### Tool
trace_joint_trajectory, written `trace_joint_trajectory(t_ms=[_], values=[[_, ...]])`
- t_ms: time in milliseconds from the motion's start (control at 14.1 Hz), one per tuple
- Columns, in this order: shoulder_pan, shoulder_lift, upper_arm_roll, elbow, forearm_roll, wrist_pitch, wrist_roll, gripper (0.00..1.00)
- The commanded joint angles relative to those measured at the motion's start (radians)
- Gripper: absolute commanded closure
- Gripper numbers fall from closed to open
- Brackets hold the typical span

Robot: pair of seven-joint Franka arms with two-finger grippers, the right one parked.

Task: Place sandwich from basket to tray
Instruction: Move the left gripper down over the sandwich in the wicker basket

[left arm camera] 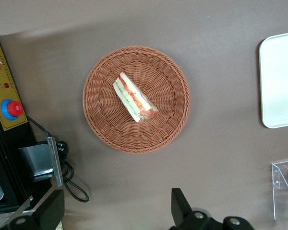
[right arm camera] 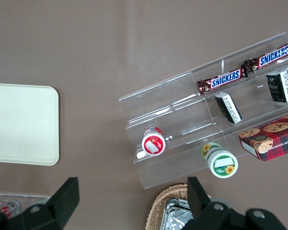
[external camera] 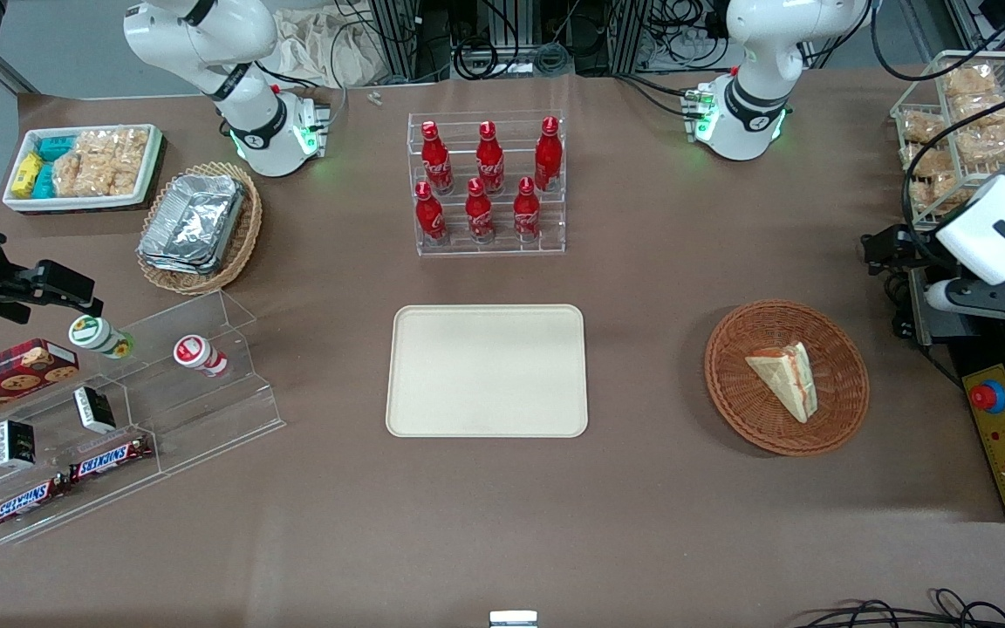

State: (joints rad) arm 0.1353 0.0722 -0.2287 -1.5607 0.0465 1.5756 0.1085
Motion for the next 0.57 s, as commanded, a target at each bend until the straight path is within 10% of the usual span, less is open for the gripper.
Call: trace_joint_trajectory(t_ms=[0, 496], values=[[-0.005, 0.011, -0.023, 0.019, 0.019, -0.029, -0.027, 0.0], [-0.002, 0.055, -0.02, -0.03, 0.023, 0.042, -0.176, 0.0]])
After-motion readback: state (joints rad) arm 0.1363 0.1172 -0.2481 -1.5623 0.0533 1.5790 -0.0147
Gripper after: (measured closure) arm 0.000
